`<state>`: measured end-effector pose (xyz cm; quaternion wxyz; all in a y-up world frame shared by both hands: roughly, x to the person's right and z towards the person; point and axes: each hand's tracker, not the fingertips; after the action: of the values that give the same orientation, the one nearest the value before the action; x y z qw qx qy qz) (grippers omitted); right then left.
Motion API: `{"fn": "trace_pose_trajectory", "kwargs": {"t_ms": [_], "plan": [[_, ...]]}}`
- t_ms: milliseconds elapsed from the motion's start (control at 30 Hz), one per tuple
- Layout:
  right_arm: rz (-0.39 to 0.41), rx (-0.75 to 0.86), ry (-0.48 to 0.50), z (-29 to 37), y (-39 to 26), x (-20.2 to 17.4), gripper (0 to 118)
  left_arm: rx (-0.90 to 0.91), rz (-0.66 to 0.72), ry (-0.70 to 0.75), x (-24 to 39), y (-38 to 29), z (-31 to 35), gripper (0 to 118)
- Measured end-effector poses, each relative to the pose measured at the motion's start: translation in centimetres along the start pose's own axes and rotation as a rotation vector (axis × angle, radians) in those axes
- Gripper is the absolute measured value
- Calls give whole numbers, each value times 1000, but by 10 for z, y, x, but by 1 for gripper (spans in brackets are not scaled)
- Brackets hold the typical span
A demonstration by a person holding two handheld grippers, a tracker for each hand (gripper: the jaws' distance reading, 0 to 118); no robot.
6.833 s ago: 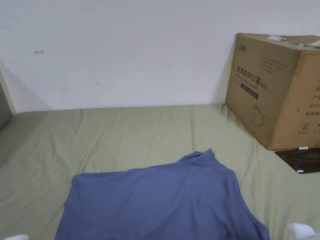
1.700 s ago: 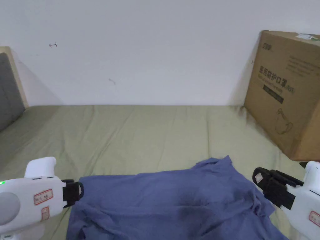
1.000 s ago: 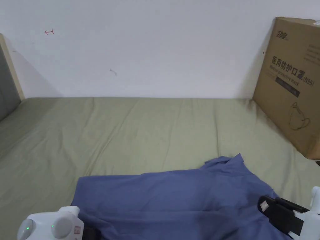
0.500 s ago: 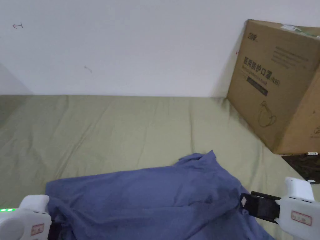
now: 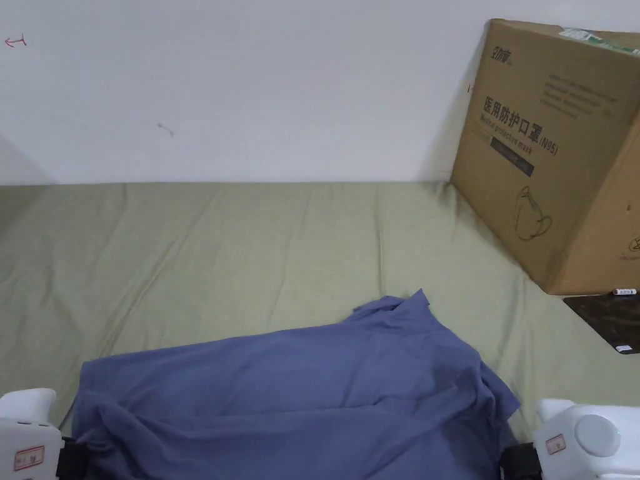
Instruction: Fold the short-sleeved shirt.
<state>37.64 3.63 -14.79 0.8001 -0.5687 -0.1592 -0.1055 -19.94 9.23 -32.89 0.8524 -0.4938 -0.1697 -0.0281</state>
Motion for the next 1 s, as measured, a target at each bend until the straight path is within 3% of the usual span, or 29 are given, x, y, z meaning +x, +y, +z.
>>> {"fn": "trace_pose_trajectory", "kwargs": {"t_ms": [67,233,300,600,733,867,900,933,967,1000], "plan": [[40,-3,8,5,2,-11,8,0,-3,3,2,1,1,5],[110,8,66,26,4,-23,8,46,25,-24,0,5,17,5],[110,36,43,41,2,-19,8,65,19,-27,-1,7,30,5],[8,29,80,85,-43,33,8,-59,-22,-88,-31,-23,61,5],[-13,-61,98,68,-72,35,8,-182,-78,-70,-38,-60,41,5],[-46,-111,90,39,-82,32,8,-278,2,-101,-50,-82,13,6],[-49,-106,85,37,-82,30,8,-278,31,-114,-53,-84,10,7],[-51,-101,82,37,-80,28,11,-267,54,-118,-54,-83,10,16],[-53,-92,76,38,-78,27,30,-259,72,-112,-56,-82,11,41],[-52,-88,63,40,-76,25,62,-256,74,-95,-53,-81,18,67]]}}
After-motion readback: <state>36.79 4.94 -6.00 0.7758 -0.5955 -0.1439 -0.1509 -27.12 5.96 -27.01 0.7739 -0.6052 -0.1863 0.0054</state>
